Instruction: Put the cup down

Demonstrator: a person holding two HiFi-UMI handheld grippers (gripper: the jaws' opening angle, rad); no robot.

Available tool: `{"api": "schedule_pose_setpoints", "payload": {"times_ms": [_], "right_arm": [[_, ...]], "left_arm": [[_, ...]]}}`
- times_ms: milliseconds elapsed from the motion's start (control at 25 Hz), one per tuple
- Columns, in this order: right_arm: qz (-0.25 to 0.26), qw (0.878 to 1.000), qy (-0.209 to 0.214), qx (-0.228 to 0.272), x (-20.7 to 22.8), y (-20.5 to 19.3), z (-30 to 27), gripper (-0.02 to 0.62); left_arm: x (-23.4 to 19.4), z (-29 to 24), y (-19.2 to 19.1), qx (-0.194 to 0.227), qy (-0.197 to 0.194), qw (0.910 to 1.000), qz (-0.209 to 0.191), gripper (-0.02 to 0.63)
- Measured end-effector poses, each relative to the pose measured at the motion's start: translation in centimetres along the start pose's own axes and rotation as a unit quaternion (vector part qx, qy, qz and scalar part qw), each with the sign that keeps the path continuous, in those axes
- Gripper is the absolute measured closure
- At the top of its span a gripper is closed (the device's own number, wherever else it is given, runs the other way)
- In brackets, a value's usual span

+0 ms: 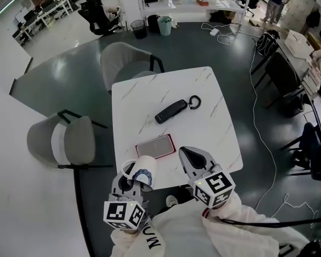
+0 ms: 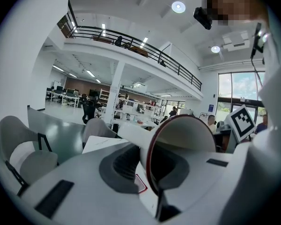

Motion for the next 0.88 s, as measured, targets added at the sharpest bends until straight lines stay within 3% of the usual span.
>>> {"api": "schedule_pose_setpoints", "payload": {"times_ms": [880], "right_arm": [[-0.023,1.000,-0.009,-0.015,6.3,0.0,-4.2,0.591]], "left_arm": [[-1.2,-7.5,-2.4,-0.073,0.015,0.9966,-0.034,0.563]]}}
Point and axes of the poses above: the fingertips, and each gripper's own axes: z backward along the fingers, x to its right, y out of its top, the point moved 3 cm from there along z, backward along the fingers, and after that the axes turned 12 degrees about x, right-handed, at the moved point
